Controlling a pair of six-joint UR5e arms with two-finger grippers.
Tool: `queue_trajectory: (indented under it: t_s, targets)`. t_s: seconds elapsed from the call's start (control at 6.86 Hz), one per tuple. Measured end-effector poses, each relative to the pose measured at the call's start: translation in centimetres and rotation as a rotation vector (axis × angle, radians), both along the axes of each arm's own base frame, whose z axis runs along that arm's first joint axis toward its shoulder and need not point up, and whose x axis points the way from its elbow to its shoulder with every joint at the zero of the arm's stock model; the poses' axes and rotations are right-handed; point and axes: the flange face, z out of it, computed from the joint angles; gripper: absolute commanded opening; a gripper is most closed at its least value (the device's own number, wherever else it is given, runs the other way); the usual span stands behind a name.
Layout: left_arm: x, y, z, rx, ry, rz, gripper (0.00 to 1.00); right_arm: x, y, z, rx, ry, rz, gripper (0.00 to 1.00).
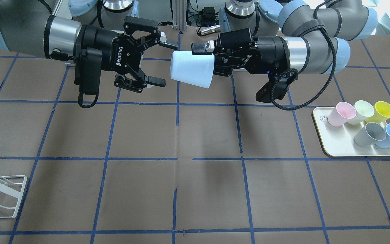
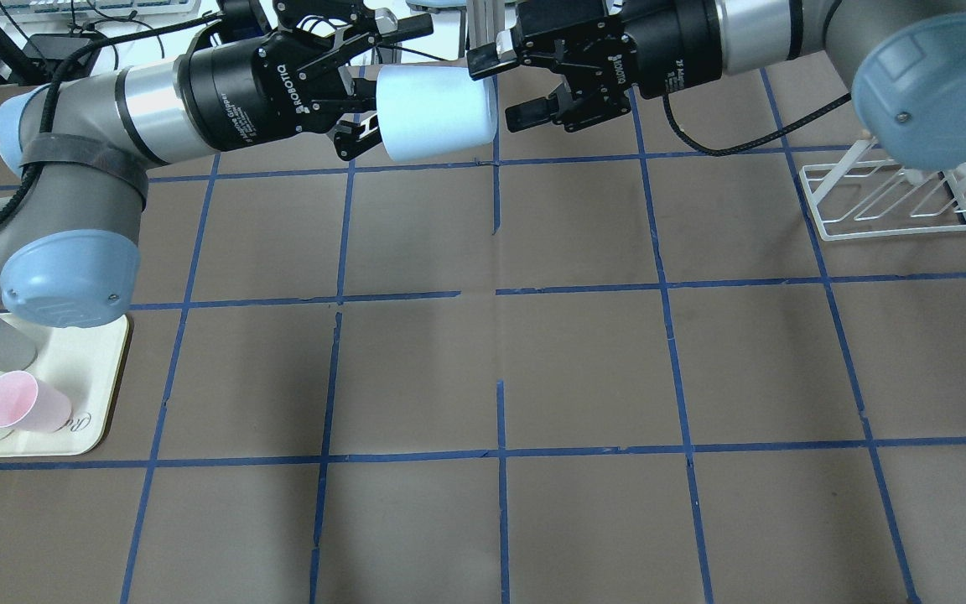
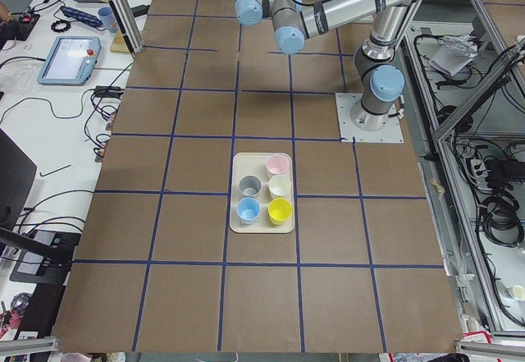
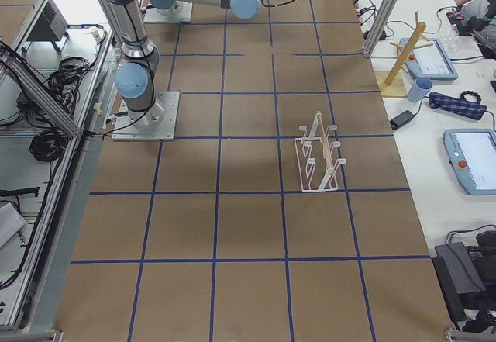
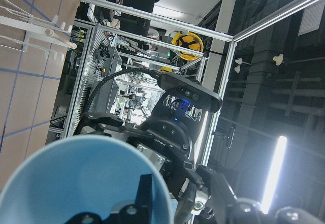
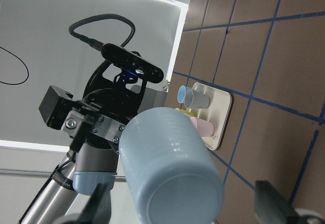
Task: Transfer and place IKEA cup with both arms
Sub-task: 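Open the right gripper and withdraw it while the left arm pulls the cup away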
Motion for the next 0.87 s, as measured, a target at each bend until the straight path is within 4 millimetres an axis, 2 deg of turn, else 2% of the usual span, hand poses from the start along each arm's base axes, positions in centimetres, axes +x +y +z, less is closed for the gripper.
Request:
queue_trajectory:
  t_s: [0.15, 0.44, 0.73, 0.87]
  targets:
    - [0.8, -0.3, 0.0, 0.012, 0.002, 0.015, 0.00, -1.1, -0.2, -0.1, -0.001, 0.040, -0.010, 1.00]
    - [2.7, -0.8, 0.1, 0.052, 0.001, 0.048, 0.00, -5.1, -0.2, 0.5, 0.001, 0.268, -0.026, 1.00]
    - [5.8, -1.5, 0.4, 0.121, -0.024, 0.107, 0.00, -10.0, 0.4, 2.8, 0.046, 0.723, -0.001, 1.00]
    - [7.4, -2.0, 0.7, 0.158, -0.107, 0.147, 0.00, -11.8, -0.1, 3.8, 0.110, 0.924, -0.056, 1.00]
